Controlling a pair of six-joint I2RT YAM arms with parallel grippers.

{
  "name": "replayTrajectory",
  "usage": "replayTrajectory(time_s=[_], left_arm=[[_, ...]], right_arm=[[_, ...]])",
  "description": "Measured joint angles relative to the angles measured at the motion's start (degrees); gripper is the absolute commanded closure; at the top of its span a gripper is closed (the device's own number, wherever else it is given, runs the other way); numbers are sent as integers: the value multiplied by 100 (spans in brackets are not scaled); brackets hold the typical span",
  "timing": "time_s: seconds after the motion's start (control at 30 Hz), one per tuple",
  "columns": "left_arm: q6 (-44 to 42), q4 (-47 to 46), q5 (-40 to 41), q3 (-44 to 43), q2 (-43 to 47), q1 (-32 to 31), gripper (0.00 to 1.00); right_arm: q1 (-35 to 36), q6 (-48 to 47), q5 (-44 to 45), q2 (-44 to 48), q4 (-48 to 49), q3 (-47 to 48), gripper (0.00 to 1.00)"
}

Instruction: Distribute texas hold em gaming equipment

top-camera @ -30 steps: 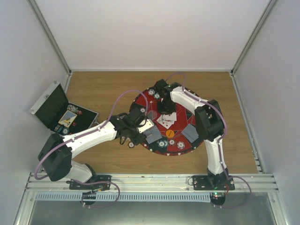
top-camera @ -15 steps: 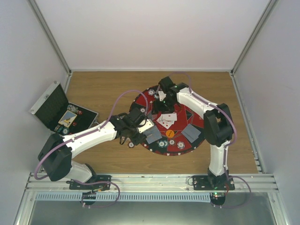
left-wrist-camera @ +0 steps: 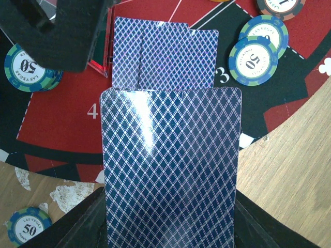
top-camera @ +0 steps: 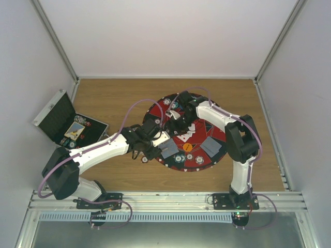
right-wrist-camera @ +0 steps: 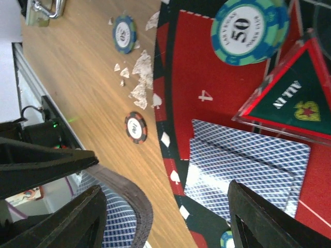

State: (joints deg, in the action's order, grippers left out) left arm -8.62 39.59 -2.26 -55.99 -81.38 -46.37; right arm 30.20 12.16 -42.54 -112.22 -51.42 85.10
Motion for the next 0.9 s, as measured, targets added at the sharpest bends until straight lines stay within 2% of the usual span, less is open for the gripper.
replayTrajectory(time_s=[0.57, 0.7, 0.9], left_arm=[[4, -2, 17, 0, 0, 0, 46], [61, -4, 63, 4, 11, 92, 46], [168, -20, 116, 46, 109, 586, 46]], right_arm=[[173, -463, -186, -7, -170, -162, 40], [179, -372, 149, -4, -109, -197, 40], [179, -203, 1051, 68, 164, -197, 38]])
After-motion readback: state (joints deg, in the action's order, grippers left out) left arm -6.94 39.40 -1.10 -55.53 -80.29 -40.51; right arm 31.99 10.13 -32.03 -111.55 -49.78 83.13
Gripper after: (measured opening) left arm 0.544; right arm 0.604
